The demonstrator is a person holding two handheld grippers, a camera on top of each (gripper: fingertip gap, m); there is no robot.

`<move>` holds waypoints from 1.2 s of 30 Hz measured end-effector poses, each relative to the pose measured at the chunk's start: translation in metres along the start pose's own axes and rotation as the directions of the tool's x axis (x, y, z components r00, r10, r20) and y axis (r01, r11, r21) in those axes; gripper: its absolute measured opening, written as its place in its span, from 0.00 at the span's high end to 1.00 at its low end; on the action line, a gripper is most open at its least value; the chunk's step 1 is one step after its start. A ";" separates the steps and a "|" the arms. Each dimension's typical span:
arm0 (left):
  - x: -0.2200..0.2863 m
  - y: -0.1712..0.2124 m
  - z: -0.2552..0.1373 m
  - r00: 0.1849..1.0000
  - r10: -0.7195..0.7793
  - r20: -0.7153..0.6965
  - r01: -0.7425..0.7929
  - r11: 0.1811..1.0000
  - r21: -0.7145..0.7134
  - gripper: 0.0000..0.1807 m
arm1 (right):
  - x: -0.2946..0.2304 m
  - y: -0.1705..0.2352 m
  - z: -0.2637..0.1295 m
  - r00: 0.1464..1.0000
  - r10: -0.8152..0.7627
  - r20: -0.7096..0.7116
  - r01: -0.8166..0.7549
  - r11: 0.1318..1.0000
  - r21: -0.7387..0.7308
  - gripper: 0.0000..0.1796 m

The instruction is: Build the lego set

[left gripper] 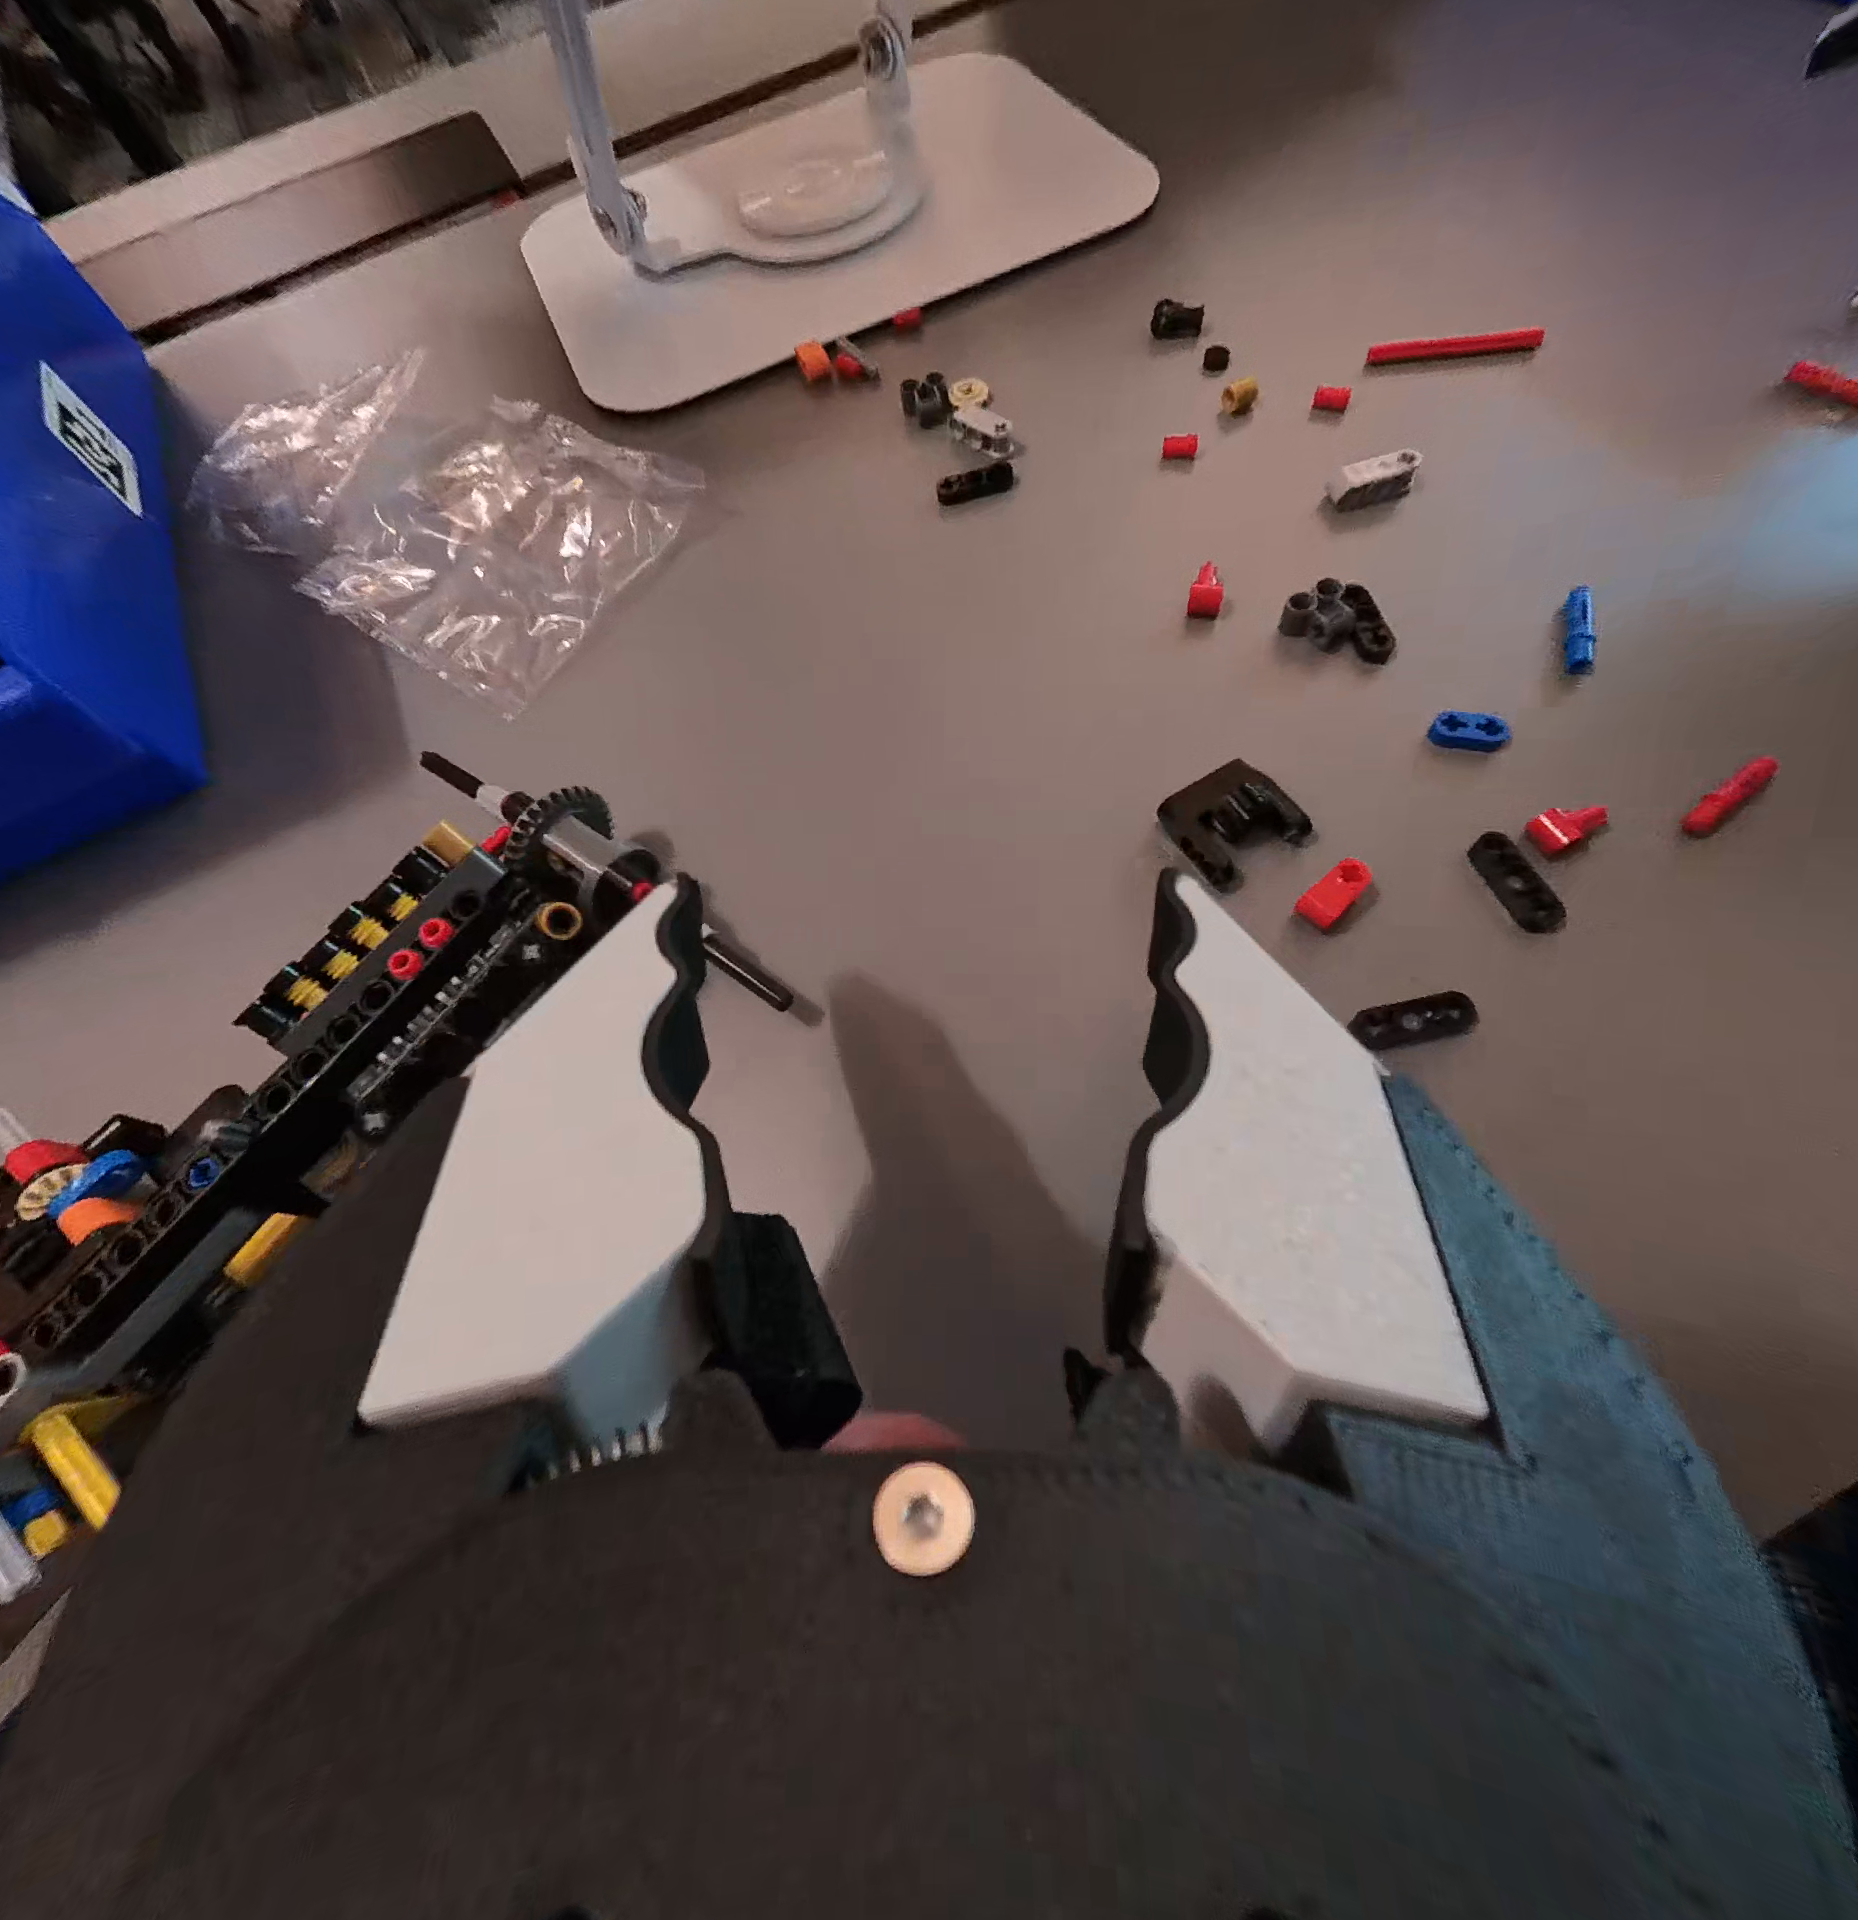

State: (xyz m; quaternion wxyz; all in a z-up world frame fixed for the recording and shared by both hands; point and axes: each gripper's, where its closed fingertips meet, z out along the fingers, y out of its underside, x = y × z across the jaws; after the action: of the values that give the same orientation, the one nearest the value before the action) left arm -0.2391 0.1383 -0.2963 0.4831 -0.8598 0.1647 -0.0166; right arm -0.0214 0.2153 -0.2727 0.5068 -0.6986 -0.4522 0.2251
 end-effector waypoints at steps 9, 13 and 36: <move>0.010 0.014 0.011 0.997 0.067 -0.034 -0.070 0.991 -0.110 0.52 | 0.065 0.007 -0.015 0.984 -0.029 -0.177 0.026 0.999 -0.020 0.61; 0.010 0.015 0.011 0.997 0.060 -0.040 -0.064 0.991 -0.114 0.52 | 0.077 0.021 -0.016 0.982 0.018 -0.186 -0.023 0.999 -0.027 0.60; 0.015 0.018 0.013 0.992 0.125 -0.034 -0.129 0.983 -0.133 0.56 | 0.075 0.020 -0.020 0.982 -0.012 -0.187 0.012 1.000 -0.002 0.60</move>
State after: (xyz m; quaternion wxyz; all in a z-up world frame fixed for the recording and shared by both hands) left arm -0.2270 0.1357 -0.3205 0.4219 -0.8779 0.2261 0.0146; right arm 0.0393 0.2684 -0.2720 0.5480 -0.7142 -0.4069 0.1552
